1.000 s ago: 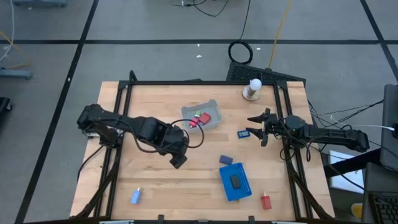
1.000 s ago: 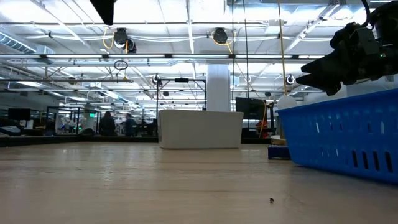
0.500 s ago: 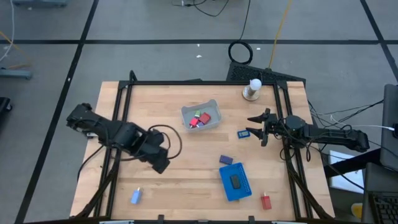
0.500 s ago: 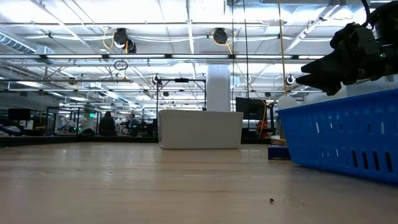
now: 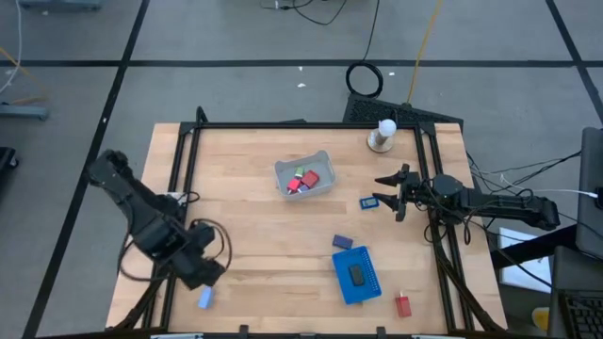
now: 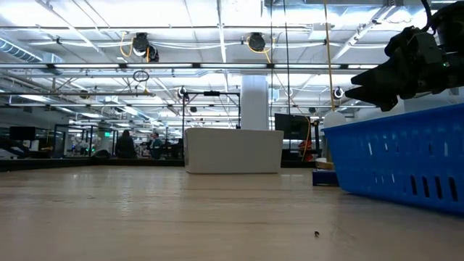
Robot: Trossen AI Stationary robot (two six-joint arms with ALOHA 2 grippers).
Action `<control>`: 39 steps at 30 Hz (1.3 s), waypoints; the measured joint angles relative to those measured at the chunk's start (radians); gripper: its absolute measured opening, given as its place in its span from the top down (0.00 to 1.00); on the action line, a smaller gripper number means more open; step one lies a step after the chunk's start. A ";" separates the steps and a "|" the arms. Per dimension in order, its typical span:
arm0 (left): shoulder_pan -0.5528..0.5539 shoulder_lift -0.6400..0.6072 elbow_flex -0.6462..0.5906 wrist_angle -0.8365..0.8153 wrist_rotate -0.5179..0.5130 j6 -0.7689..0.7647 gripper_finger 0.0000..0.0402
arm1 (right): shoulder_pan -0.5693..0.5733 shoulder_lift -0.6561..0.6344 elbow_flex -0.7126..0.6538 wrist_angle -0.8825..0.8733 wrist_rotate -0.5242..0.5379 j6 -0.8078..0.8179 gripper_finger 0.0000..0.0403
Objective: Pick & Place Office items
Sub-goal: Put the blue charger adapter into the gray bin
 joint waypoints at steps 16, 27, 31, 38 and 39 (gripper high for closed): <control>-0.274 -0.020 -0.216 0.330 -0.089 -0.256 0.13 | 0.000 0.000 0.000 0.000 0.000 0.000 0.40; -0.311 0.072 -0.217 0.341 -0.115 -0.270 0.13 | 0.000 0.000 0.000 0.000 0.000 0.000 0.40; -0.325 0.106 -0.217 0.340 -0.156 -0.269 0.13 | 0.000 0.000 0.000 0.000 0.000 0.000 0.40; -0.373 0.151 -0.217 0.350 -0.240 -0.210 0.13 | 0.000 0.000 0.000 0.000 0.000 0.000 0.40; -0.377 0.155 -0.217 0.352 -0.237 -0.197 0.13 | 0.000 0.000 0.000 0.000 0.000 0.000 0.40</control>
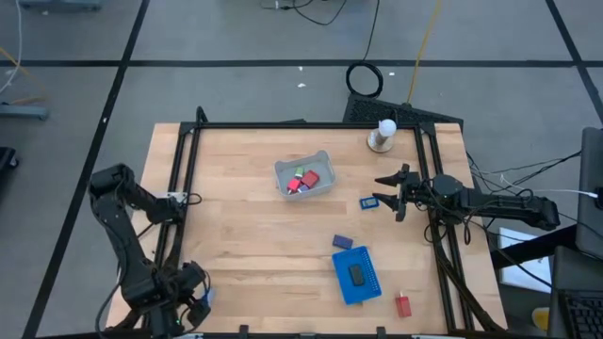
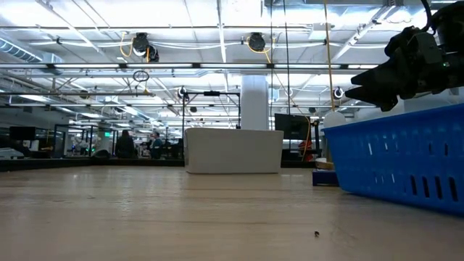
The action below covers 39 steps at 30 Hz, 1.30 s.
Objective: Pick & Place Office items
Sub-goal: Put the blue charger adapter into the gray bin
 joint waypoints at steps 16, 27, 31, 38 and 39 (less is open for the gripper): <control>-0.003 0.017 -0.080 0.138 0.103 -0.270 0.13 | 0.000 0.000 0.000 0.000 0.000 0.000 0.40; 0.037 0.018 -0.230 0.376 0.138 -0.252 0.13 | 0.000 0.000 0.000 0.000 0.000 0.000 0.40; 0.062 0.018 -0.230 0.350 0.159 -0.240 0.13 | 0.000 0.000 0.000 0.000 0.000 0.000 0.40; 0.119 0.018 -0.230 0.322 0.162 -0.186 0.13 | 0.000 0.000 0.000 0.000 0.000 0.000 0.40; 0.124 0.018 -0.230 0.317 0.163 -0.178 0.13 | 0.000 0.000 0.000 0.000 0.000 0.000 0.40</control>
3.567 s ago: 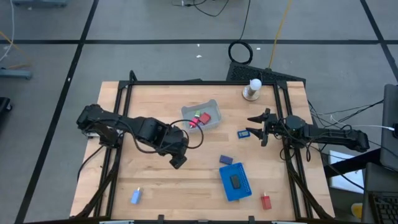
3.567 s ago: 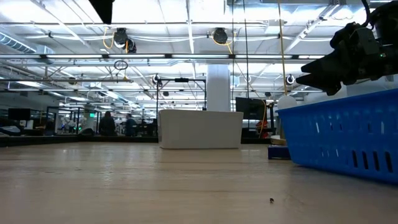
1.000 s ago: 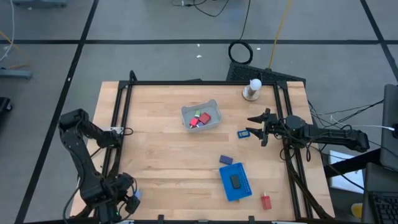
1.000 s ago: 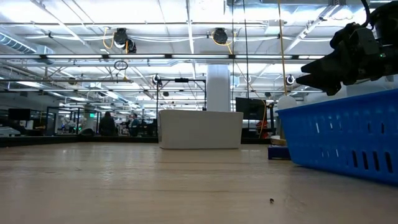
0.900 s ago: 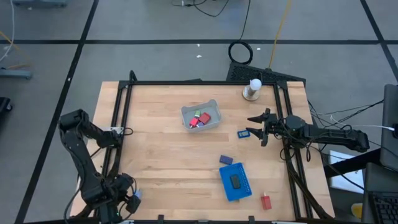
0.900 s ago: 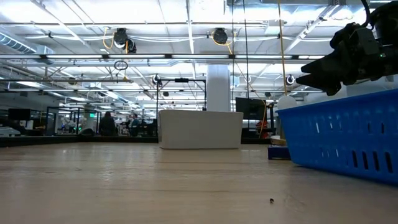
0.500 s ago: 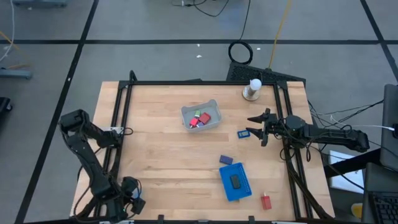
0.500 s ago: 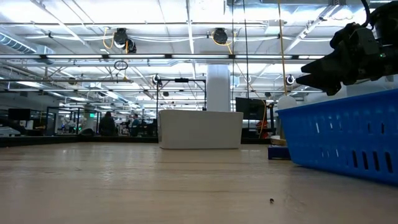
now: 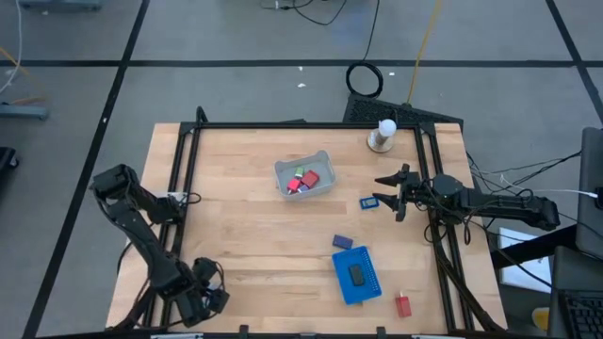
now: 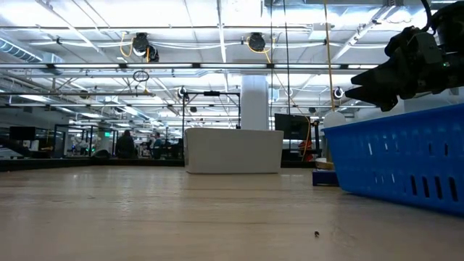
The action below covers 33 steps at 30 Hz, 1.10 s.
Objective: Pick & Place Office items
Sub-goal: Put the blue charger adapter into the gray bin
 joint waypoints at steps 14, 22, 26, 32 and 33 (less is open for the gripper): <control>0.019 0.076 -0.003 -0.021 0.045 0.015 0.13 | 0.000 0.000 0.000 0.000 0.000 0.000 0.40; 0.024 0.076 -0.054 0.049 0.062 0.015 0.13 | 0.000 0.000 0.000 0.000 0.000 0.000 0.40; 0.024 0.076 -0.082 0.120 0.069 0.006 0.13 | 0.000 0.000 0.000 0.000 0.000 0.000 0.40; 0.021 0.075 -0.085 0.129 0.074 0.014 0.14 | 0.000 0.000 0.000 0.000 0.000 0.000 0.40; 0.021 0.075 -0.085 0.129 0.076 0.018 0.15 | 0.000 0.000 0.000 0.000 0.000 0.000 0.40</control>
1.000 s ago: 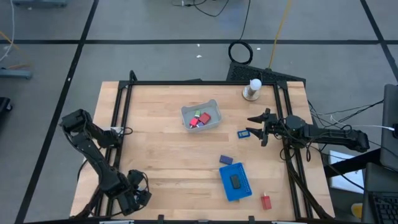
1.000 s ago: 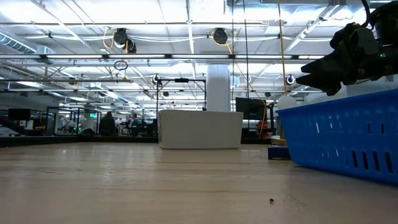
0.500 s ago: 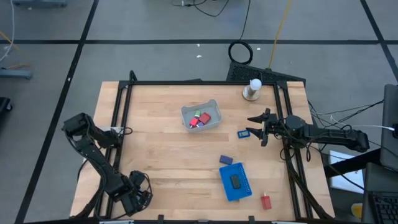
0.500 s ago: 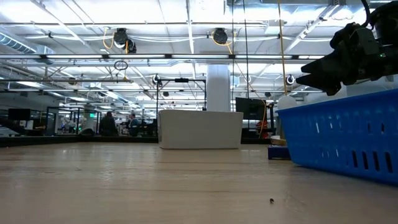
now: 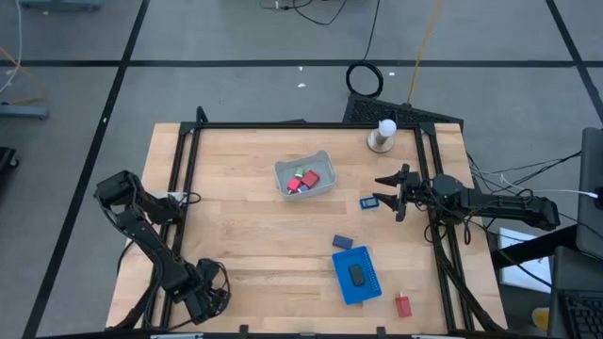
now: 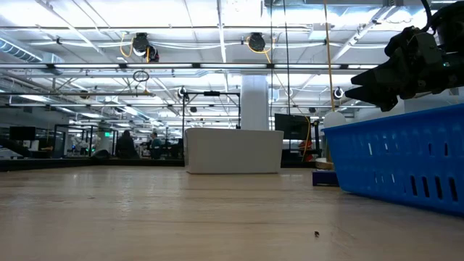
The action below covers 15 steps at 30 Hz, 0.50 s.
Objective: Pick & Place Office items
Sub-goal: Put the blue charger adapter into the gray bin
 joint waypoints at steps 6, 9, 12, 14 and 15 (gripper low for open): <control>-0.011 0.000 -0.002 -0.007 0.002 0.058 0.41 | 0.000 0.000 0.000 0.000 0.000 0.000 0.40; -0.017 0.000 -0.002 -0.005 -0.001 0.092 0.61 | 0.000 0.000 0.000 0.000 0.000 0.000 0.40; -0.023 0.000 -0.002 0.007 -0.017 0.140 0.73 | 0.000 0.000 0.000 0.000 0.000 0.000 0.40; -0.028 0.000 -0.002 0.019 -0.028 0.173 0.73 | 0.000 0.000 0.000 0.000 0.000 0.000 0.40; -0.028 0.000 -0.002 0.028 -0.030 0.190 0.73 | 0.000 0.000 0.000 0.000 0.000 0.000 0.40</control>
